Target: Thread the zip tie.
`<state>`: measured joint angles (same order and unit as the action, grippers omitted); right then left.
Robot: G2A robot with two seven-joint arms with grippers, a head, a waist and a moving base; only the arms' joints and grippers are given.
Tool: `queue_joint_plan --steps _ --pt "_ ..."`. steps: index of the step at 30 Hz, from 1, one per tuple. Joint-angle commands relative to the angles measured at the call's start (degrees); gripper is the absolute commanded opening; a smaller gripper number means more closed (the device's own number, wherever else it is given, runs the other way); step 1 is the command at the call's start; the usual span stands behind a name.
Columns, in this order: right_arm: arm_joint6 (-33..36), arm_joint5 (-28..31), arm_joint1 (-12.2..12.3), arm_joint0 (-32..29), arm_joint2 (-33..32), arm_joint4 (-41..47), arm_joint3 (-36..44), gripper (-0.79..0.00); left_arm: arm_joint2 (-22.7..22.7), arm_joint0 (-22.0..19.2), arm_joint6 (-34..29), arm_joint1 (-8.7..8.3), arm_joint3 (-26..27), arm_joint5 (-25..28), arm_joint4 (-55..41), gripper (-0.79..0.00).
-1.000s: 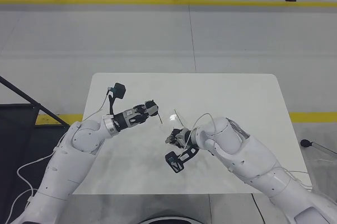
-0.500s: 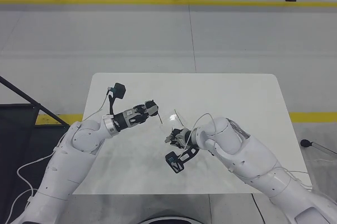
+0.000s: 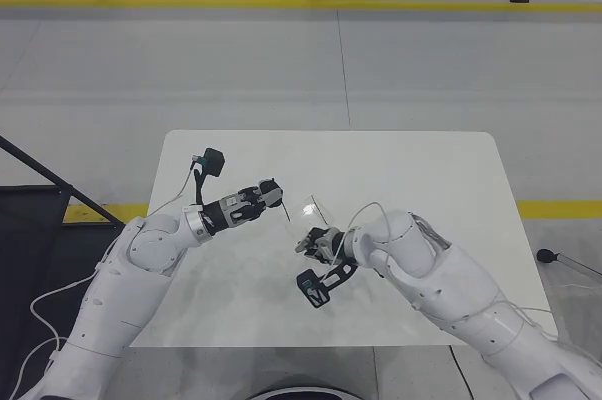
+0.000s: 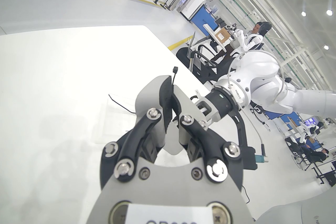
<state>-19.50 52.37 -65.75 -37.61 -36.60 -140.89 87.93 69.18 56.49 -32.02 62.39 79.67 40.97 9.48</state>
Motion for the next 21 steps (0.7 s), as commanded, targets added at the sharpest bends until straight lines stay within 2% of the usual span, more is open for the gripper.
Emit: queue_joint_plan --steps 1,11,21 --pt "-0.11 0.22 -0.10 0.07 0.43 0.06 -0.23 -0.548 0.00 0.00 0.00 0.00 0.00 0.00 0.00 -0.785" --pt "3.22 -2.11 -1.55 1.51 1.66 1.29 -1.48 -0.579 0.00 0.00 0.00 0.00 0.00 0.00 0.00 -0.785" --pt "3.54 -0.50 -1.30 0.89 1.10 1.60 -0.87 -0.551 0.00 0.00 0.00 0.00 0.00 0.00 0.00 -0.785"
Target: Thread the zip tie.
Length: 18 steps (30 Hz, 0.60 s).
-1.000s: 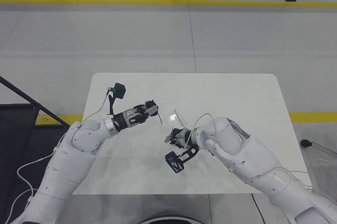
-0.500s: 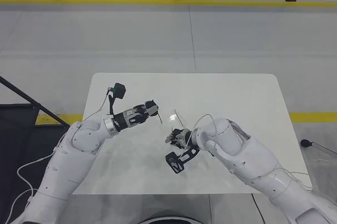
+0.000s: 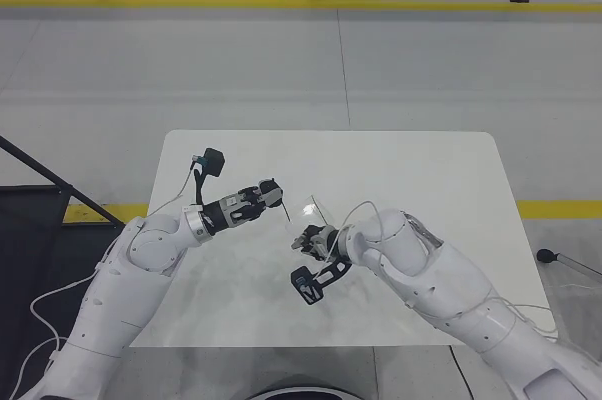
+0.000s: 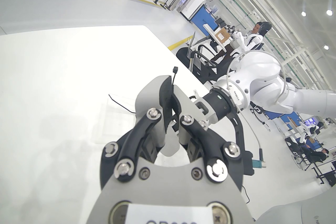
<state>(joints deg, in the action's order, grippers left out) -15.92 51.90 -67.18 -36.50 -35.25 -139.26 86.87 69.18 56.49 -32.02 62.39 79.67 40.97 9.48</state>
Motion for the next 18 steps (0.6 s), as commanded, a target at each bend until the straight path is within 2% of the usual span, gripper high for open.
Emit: queue_joint_plan --steps 1,7,12,13,15,18 --pt "-0.02 -0.18 0.29 -0.48 -0.56 -0.07 0.54 -0.542 0.00 0.00 0.00 0.00 0.00 0.00 0.00 -0.785" --pt "3.20 -1.07 1.57 -4.44 -3.97 0.39 5.09 -0.523 0.00 0.00 0.00 0.00 0.00 0.00 0.00 -0.785" --pt "15.19 2.77 1.94 -10.37 -9.20 5.89 11.73 -0.548 0.00 0.00 0.00 0.00 0.00 0.00 0.00 -0.785" --pt "17.62 3.64 1.88 -11.52 -10.06 7.40 13.24 -0.499 0.00 0.00 0.00 0.00 0.00 0.00 0.00 -0.785" --pt "22.66 5.78 1.72 -13.57 -11.14 9.56 16.71 0.000 0.00 0.00 0.00 0.00 0.00 0.00 0.00 -0.785" --pt "24.34 6.10 1.68 -14.19 -11.41 9.79 18.44 0.000 0.00 0.00 0.00 0.00 0.00 0.00 0.00 -0.785"
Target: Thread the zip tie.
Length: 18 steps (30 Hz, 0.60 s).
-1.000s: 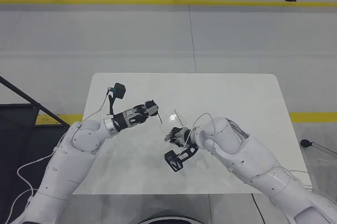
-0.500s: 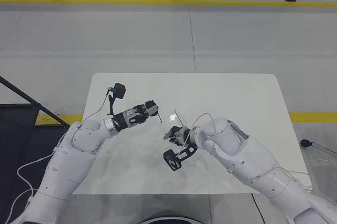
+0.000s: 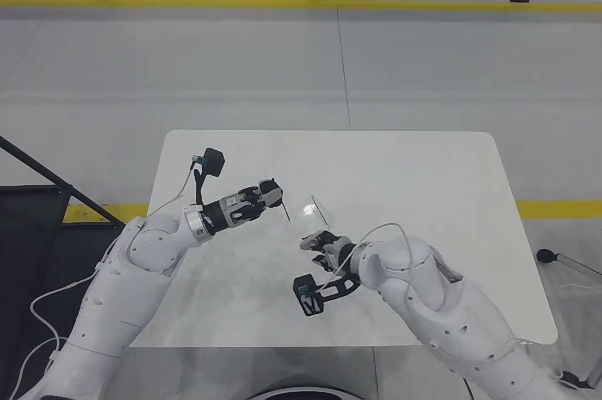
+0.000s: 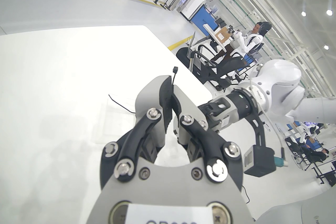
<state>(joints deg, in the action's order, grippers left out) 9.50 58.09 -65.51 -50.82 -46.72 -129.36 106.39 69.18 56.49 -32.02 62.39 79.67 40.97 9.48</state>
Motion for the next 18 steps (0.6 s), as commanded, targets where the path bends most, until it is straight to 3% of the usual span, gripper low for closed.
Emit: queue_joint_plan --steps 1,12,15,18 --pt "-1.08 -0.09 0.01 0.13 0.05 -0.11 -1.08 0.000 0.00 0.00 0.00 0.00 0.00 0.00 0.00 -0.785" --pt "-1.02 -0.42 0.01 -0.04 0.02 -0.05 -1.16 0.000 0.05 0.08 0.23 0.00 0.08 -0.23 0.17 -0.785" --pt "3.27 -1.84 -0.53 -1.89 0.36 1.38 -0.71 0.000 1.01 1.11 3.88 -0.08 1.97 -2.36 4.96 -0.785" --pt "11.34 -3.49 -1.82 -4.23 -0.77 9.30 0.45 0.000 1.92 2.78 7.36 -0.16 3.76 -2.96 8.04 -0.785"
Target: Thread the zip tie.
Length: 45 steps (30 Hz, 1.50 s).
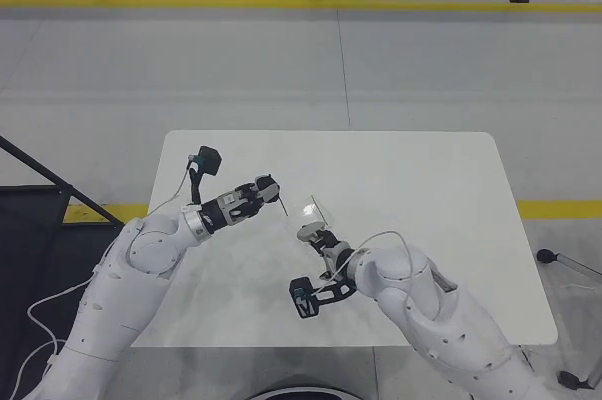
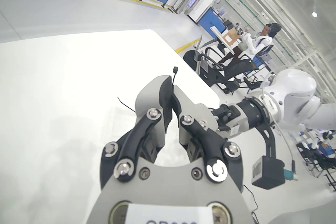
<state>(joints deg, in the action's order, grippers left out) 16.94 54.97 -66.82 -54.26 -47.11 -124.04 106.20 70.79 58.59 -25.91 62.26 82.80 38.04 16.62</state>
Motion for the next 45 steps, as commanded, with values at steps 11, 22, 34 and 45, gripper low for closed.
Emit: queue_joint_plan --steps 11,22,34,45 --pt "46.10 -27.75 -6.91 -0.95 0.49 40.37 2.49 0.000 2.53 3.73 8.06 -0.19 4.09 -2.36 8.49 -0.785" --pt "48.98 -29.42 -7.65 0.92 1.77 42.55 1.29 0.000 2.71 4.42 8.73 -0.18 4.86 -2.76 9.53 -0.785" --pt "51.93 -40.42 -10.60 6.48 4.33 48.95 -6.72 -0.043 4.85 6.02 9.18 -0.61 6.21 -4.93 16.32 -0.785" --pt "58.42 -46.16 -13.52 12.93 5.96 54.82 -14.09 -0.323 7.81 7.15 9.04 -1.27 6.69 -4.88 21.08 -0.785"
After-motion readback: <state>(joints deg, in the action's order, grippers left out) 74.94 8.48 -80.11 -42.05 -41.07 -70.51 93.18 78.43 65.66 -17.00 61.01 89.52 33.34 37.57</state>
